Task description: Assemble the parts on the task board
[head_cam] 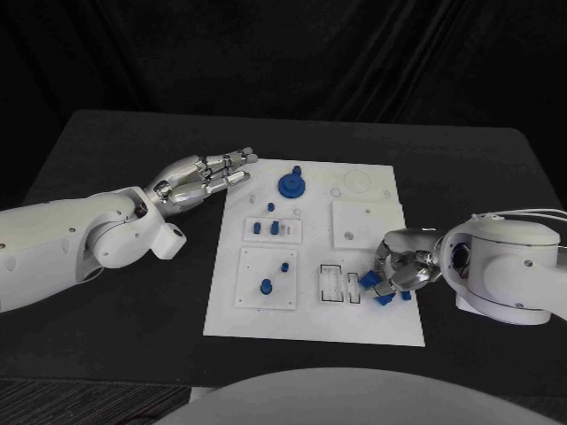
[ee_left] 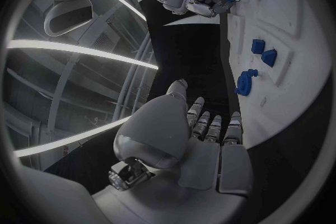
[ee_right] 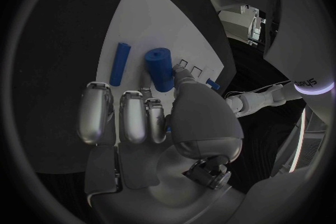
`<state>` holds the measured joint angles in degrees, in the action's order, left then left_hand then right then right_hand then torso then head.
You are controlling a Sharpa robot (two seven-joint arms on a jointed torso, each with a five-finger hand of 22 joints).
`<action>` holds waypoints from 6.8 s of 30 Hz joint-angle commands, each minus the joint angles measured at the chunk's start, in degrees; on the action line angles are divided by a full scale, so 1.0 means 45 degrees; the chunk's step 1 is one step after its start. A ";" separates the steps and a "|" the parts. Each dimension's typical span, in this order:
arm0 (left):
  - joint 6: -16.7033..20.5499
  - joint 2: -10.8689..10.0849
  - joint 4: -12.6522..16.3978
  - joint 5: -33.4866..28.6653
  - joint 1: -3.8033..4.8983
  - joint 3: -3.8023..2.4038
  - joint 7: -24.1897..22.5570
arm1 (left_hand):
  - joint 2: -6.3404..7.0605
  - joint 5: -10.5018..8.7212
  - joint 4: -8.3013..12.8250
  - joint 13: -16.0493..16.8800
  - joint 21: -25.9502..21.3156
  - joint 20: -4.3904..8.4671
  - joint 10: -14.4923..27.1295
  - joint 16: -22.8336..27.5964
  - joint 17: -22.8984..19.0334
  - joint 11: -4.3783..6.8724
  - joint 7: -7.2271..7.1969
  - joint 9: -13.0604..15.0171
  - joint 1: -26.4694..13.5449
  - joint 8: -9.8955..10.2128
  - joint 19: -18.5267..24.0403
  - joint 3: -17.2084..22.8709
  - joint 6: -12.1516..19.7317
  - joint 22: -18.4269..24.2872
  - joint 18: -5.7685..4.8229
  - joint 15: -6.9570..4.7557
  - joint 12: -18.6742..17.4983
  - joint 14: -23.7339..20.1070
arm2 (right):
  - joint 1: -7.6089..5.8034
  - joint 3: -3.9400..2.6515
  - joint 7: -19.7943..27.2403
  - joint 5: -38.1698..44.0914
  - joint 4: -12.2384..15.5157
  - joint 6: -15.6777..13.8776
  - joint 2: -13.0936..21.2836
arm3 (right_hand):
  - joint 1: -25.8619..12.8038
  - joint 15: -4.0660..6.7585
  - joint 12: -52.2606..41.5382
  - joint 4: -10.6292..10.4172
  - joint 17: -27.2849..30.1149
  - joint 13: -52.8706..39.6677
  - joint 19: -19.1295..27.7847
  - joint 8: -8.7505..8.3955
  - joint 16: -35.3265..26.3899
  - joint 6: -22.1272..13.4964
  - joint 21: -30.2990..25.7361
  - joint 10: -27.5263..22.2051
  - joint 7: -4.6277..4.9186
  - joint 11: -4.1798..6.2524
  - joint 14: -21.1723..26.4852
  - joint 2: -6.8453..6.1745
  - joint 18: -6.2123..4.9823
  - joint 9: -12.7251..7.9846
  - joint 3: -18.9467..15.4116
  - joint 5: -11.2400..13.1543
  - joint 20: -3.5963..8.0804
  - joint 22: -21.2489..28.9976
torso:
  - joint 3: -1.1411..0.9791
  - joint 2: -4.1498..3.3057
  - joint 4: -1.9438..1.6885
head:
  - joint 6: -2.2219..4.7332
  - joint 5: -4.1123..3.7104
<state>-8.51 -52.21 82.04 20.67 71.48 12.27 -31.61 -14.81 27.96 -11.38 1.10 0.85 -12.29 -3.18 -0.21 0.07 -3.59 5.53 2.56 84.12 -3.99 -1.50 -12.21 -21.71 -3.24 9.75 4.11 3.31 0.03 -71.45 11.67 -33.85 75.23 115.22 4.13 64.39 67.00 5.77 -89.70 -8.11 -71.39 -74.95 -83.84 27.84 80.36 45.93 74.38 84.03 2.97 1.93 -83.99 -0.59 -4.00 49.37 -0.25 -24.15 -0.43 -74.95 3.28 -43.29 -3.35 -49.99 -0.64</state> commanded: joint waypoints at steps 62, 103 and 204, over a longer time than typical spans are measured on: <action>-0.0381 0.0067 -0.0016 -0.0018 -0.0033 -0.0008 -0.0009 | -0.0064 0.0022 -0.0088 0.0098 0.0054 -0.0114 -0.0371 0.0023 0.0005 -0.0221 0.0132 0.0020 0.0068 -0.0116 -0.0023 0.0044 -0.0141 -0.0070 0.0154 0.0147 0.0388 0.0034 | -0.0105 0.0057 -0.0191 -0.6580 -0.0564 -0.2734 -0.1261 | -0.1583 -0.0294 -0.0067 0.0832 0.0348 -0.3345 -0.0455 -0.1753 -0.0046 0.1263 0.0370 0.1327 0.0215 -0.0311 -0.0584 -0.0276 0.0199 -0.3732 0.2956 -0.3962 -0.0268 -0.2420 | 0.0010 0.0001 -0.0006 | -0.0001 0.0134; -0.0574 0.0067 -0.0041 -0.0018 -0.0051 -0.0008 0.0068 | -0.0051 -0.0004 -0.0099 0.0092 0.0064 -0.0119 -0.0368 0.0014 0.0012 -0.0242 0.0153 0.0020 0.0069 -0.0124 -0.0040 0.0037 -0.0139 -0.0090 0.0155 0.0172 0.0395 0.0049 | -0.0047 0.0056 0.0335 -0.6153 -0.0310 -0.3124 -0.1131 | -0.2777 -0.0347 -0.0067 -0.1534 0.0400 -0.3345 -0.0422 -0.0134 -0.0031 -0.0053 0.0273 0.1327 0.0269 -0.0369 -0.0606 -0.0487 0.0177 -0.3776 -0.0666 0.4220 -0.0340 -0.2394 | -0.0004 -0.0001 0.0004 | -0.0001 0.0255; -0.0668 -0.0197 -0.0043 -0.0018 -0.0272 -0.0008 0.0064 | -0.0100 0.0039 -0.0101 0.0090 0.0103 -0.0140 -0.0378 -0.0007 0.0027 -0.0281 0.0185 0.0023 0.0128 -0.0151 -0.0107 0.0091 -0.0162 -0.0169 0.0160 0.0249 0.0433 0.0087 | 0.2816 0.0058 0.4081 0.8159 -0.0494 -0.7400 -0.0764 | 0.1597 -0.0388 -0.0067 -0.1870 -0.0305 -0.3345 -0.0598 0.5429 0.0410 -0.5926 0.1223 0.1327 0.0558 -0.0396 -0.0675 -0.1203 0.0359 -0.5354 -0.1575 -0.3306 -0.0391 -0.2643 | 0.0002 -0.0004 -0.0003 | -0.0001 0.0359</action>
<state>-10.57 -53.14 81.74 20.67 70.37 12.27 -30.63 -15.08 27.96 -11.70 1.46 1.07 -12.69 -4.59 -0.21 0.18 -4.60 6.15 2.57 84.39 -4.44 -1.91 -11.90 -22.32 -3.95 9.75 4.83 5.05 0.54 -58.92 11.89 -14.48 111.42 112.91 -29.93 60.92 73.82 3.93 -89.70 -16.67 -72.69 -74.91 -83.94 52.01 82.31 19.22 79.87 84.03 5.93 0.09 -83.99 -6.23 -2.23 25.20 -7.51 -38.72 -2.16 -74.90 3.28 -43.30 -3.36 -50.00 0.93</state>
